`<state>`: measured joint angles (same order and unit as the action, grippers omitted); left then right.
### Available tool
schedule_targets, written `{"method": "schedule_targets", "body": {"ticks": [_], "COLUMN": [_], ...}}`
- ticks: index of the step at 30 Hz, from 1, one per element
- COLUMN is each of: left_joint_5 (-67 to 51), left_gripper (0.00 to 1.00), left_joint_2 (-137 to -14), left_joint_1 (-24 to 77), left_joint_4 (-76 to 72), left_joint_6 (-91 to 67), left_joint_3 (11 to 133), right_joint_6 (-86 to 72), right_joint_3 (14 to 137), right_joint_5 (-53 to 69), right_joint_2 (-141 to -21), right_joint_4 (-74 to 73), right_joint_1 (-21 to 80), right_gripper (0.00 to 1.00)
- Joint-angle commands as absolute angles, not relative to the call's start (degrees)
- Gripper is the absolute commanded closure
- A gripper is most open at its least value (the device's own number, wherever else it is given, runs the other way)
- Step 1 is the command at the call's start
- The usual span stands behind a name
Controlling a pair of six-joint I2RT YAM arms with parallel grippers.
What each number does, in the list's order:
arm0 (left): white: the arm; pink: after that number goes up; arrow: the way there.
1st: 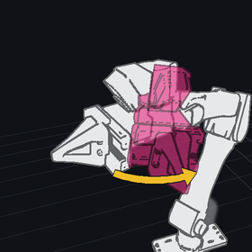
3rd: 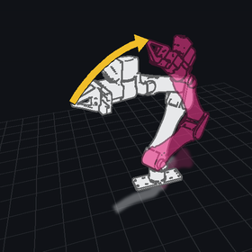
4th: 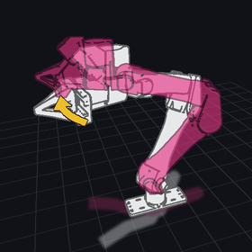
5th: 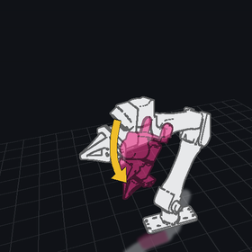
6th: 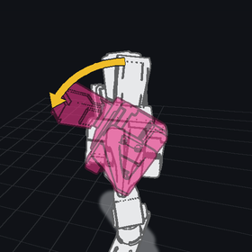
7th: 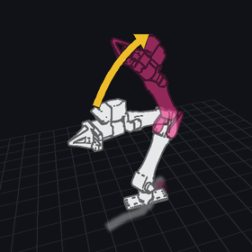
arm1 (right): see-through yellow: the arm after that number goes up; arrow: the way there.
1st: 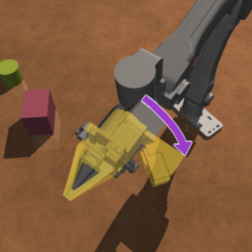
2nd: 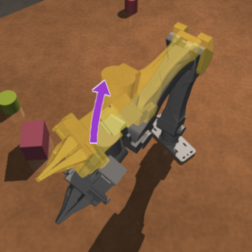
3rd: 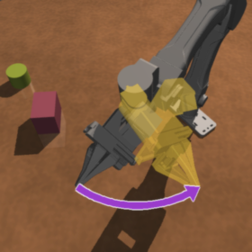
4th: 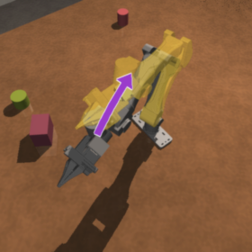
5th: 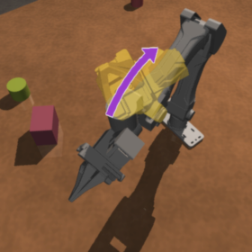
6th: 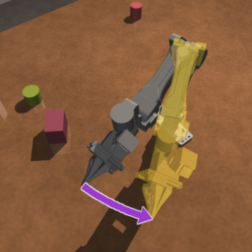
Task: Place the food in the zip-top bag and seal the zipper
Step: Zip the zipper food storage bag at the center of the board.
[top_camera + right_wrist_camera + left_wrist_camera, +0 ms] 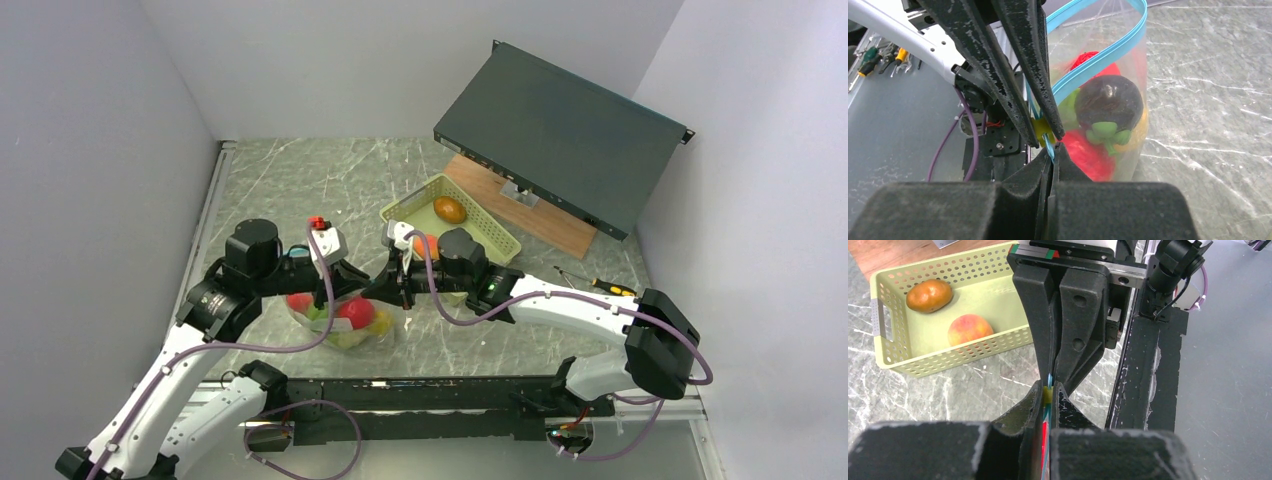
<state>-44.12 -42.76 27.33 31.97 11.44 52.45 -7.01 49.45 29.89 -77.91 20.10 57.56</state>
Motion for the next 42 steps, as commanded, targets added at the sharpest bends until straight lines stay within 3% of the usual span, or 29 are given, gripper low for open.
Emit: {"method": "schedule_targets", "body": {"ticks": [1,12,19,22,25,27,32,36,38,42], "left_joint_5": [-45.1,-39.3,-41.1,-42.4,-43.0,-43.0,-42.7,-42.6,-42.4,-42.2], "left_gripper": [1.0,1.0,1.0,1.0,1.0,1.0,1.0,1.0,1.0,1.0], "left_joint_2": [-41.1,-37.8,-37.9,-38.1,-38.1,-37.8,-37.4,-37.3,-37.3,-36.5], "left_joint_1": [27.5,27.5,27.5,27.4,27.5,27.5,27.4,27.5,27.4,27.5], "left_joint_4": [31.8,40.5,40.1,39.1,39.0,39.0,39.2,39.7,40.2,39.7], "left_joint_6": [13.3,16.6,15.3,14.2,14.1,14.2,14.2,14.2,14.3,14.1], "left_joint_3": [51.5,51.9,51.8,52.0,52.3,52.2,52.4,52.3,52.4,52.0], "right_joint_6": [-10.6,-20.8,-12.8,-7.4,-3.3,-0.7,6.4,5.5,5.4,7.1], "right_joint_3": [49.0,39.1,46.0,52.6,55.9,58.4,66.3,67.1,67.1,67.3], "right_joint_5": [27.4,23.5,34.8,39.9,42.8,45.5,48.2,46.9,46.1,45.3], "right_joint_2": [-75.9,-72.1,-74.6,-77.3,-78.2,-79.1,-83.4,-84.0,-83.8,-83.5], "right_joint_4": [25.6,37.4,25.2,15.9,10.8,7.5,-3.9,-2.8,-2.7,-4.4], "right_joint_1": [57.5,55.5,55.3,55.3,55.3,55.3,55.2,55.2,55.1,55.2], "right_gripper": [1.0,1.0,1.0,0.77,0.64,0.61,0.75,1.0,1.0,0.86]}}
